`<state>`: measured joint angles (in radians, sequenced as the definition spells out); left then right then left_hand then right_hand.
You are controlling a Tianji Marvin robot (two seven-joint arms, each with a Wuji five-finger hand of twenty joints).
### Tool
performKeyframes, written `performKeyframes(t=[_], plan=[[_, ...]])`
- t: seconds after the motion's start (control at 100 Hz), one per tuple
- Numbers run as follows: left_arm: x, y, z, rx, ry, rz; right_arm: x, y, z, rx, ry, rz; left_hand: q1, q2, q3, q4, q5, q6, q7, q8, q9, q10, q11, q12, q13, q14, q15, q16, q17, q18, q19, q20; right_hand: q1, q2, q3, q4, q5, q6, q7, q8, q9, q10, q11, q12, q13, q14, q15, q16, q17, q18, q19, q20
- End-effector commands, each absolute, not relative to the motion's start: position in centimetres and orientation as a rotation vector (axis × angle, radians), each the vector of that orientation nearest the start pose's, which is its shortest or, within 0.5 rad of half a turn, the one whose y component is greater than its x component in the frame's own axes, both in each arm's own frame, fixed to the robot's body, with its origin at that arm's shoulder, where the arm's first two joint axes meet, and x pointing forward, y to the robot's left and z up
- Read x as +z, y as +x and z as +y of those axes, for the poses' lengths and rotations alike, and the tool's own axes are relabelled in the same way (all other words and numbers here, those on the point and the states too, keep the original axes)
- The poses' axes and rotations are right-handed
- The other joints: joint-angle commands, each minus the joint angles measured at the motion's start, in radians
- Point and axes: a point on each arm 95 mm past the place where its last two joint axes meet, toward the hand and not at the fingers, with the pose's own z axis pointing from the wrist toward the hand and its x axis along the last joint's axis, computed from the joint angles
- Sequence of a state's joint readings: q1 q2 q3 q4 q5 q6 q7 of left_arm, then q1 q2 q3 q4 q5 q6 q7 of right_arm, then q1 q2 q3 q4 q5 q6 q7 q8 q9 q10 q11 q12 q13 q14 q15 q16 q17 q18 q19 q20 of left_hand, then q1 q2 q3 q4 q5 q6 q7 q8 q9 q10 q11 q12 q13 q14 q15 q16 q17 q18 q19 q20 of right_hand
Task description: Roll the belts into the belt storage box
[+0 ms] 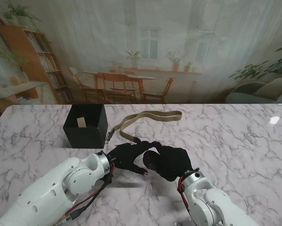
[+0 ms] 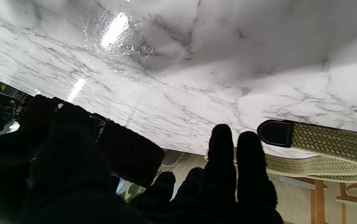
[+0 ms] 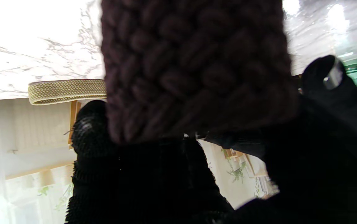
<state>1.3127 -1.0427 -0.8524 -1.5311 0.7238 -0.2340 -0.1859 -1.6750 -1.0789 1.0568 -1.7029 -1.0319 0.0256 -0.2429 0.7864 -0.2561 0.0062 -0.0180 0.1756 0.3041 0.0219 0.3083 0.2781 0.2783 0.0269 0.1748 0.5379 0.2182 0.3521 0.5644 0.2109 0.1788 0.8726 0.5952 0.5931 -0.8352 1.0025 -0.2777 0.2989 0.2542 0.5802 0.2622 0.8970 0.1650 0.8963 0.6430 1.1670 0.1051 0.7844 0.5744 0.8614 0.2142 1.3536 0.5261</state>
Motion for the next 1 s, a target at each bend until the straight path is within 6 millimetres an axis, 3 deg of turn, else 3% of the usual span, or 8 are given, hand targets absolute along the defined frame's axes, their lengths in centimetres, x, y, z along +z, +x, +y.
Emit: performKeyframes(t=[0.0, 0.08, 0.13, 0.33, 0.65, 0.87, 0.93, 0.99], plan=[[-33.3, 39.7, -10.5, -1.756, -1.136, 2.055, -32.9, 34.3, 6.7, 1.687, 1.067, 1.466, -0.021, -0.024, -0.005, 0.009, 0.000, 0.029, 0.004, 0.004, 0.040, -0.026, 0.017, 0.024, 0.031, -0.020, 0.014, 0.000, 0.012, -0.026, 0.031, -0.006, 0.205, 0.043, 0.138, 0.047, -0.067, 0.041, -0.023, -0.030, 0.044, -0.083, 0.069, 0.037, 0.068, -0.114, 0.131, 0.045, 0.018, -0.014, 0.029, 0.013], [-33.3, 39.7, -10.7, -1.768, -1.149, 2.055, -32.9, 34.4, 6.8, 1.683, 1.070, 1.476, -0.016, -0.032, -0.001, 0.007, 0.033, 0.030, 0.017, 0.004, 0.078, -0.052, 0.058, 0.066, 0.056, -0.027, 0.016, 0.003, 0.024, -0.031, 0.041, -0.009, 0.205, 0.040, 0.140, 0.048, -0.107, 0.038, -0.030, -0.041, 0.045, -0.085, 0.072, 0.031, 0.067, -0.110, 0.132, 0.045, 0.013, -0.010, 0.028, 0.013], [-33.4, 39.7, -10.8, -1.776, -1.156, 2.054, -32.9, 34.4, 6.8, 1.680, 1.073, 1.480, -0.009, -0.037, 0.004, 0.006, 0.039, 0.019, 0.018, -0.002, 0.087, -0.070, 0.093, 0.088, 0.067, -0.032, 0.018, 0.007, 0.030, -0.033, 0.049, -0.011, 0.204, 0.039, 0.140, 0.048, -0.134, 0.025, 0.007, -0.103, 0.039, -0.087, 0.095, 0.001, 0.066, -0.110, 0.133, 0.044, 0.009, -0.008, 0.026, 0.015], [-33.7, 39.8, -11.0, -1.789, -1.157, 2.056, -33.0, 34.5, 6.8, 1.680, 1.082, 1.484, 0.027, -0.039, 0.025, 0.007, 0.073, -0.071, 0.046, 0.004, 0.105, -0.144, 0.185, 0.116, 0.085, -0.046, 0.022, 0.014, 0.039, -0.039, 0.064, -0.015, 0.202, 0.044, 0.137, 0.050, -0.146, 0.012, 0.022, -0.104, 0.038, -0.091, 0.097, -0.001, 0.065, -0.110, 0.133, 0.044, 0.007, -0.006, 0.028, 0.017], [-33.7, 39.6, -11.7, -1.805, -1.127, 2.081, -32.9, 34.8, 7.4, 1.709, 1.084, 1.495, 0.140, -0.015, 0.078, 0.013, 0.142, -0.165, 0.139, 0.073, 0.171, -0.175, 0.247, 0.137, 0.126, -0.058, 0.048, 0.037, 0.063, -0.045, 0.111, 0.004, 0.202, 0.051, 0.131, 0.050, -0.145, 0.010, 0.037, -0.106, 0.032, -0.095, 0.094, -0.003, 0.057, -0.111, 0.128, 0.042, 0.001, -0.005, 0.025, 0.016], [-33.9, 39.6, -12.2, -1.835, -1.122, 2.035, -33.0, 34.9, 7.6, 1.724, 1.089, 1.494, 0.265, 0.015, 0.146, 0.016, 0.316, -0.148, 0.393, 0.231, 0.433, -0.160, 0.416, 0.289, 0.273, -0.064, 0.189, 0.146, 0.187, -0.054, 0.252, 0.040, 0.198, 0.068, 0.121, 0.048, -0.130, 0.000, 0.045, -0.108, 0.031, -0.092, 0.090, -0.004, 0.051, -0.107, 0.122, 0.040, -0.004, -0.004, 0.021, 0.015], [-33.9, 39.6, -12.2, -1.836, -1.116, 2.018, -33.0, 34.8, 7.7, 1.729, 1.093, 1.492, 0.357, -0.031, 0.138, 0.013, 0.365, -0.178, 0.528, 0.334, 0.559, -0.165, 0.390, 0.479, 0.342, -0.072, 0.238, 0.171, 0.244, -0.042, 0.309, 0.038, 0.183, 0.079, 0.110, 0.048, -0.128, -0.004, 0.047, -0.109, 0.028, -0.091, 0.083, -0.007, 0.046, -0.104, 0.116, 0.040, -0.010, -0.001, 0.017, 0.014], [-33.9, 39.6, -12.1, -1.835, -1.110, 1.998, -33.0, 34.8, 7.7, 1.734, 1.096, 1.487, 0.420, -0.030, 0.119, 0.027, 0.410, -0.201, 0.643, 0.321, 0.663, -0.173, 0.360, 0.556, 0.406, -0.073, 0.286, 0.189, 0.298, -0.032, 0.355, 0.041, 0.157, 0.092, 0.092, 0.047, -0.125, -0.006, 0.048, -0.110, 0.022, -0.083, 0.072, -0.008, 0.038, -0.098, 0.109, 0.042, -0.017, 0.002, 0.013, 0.014]])
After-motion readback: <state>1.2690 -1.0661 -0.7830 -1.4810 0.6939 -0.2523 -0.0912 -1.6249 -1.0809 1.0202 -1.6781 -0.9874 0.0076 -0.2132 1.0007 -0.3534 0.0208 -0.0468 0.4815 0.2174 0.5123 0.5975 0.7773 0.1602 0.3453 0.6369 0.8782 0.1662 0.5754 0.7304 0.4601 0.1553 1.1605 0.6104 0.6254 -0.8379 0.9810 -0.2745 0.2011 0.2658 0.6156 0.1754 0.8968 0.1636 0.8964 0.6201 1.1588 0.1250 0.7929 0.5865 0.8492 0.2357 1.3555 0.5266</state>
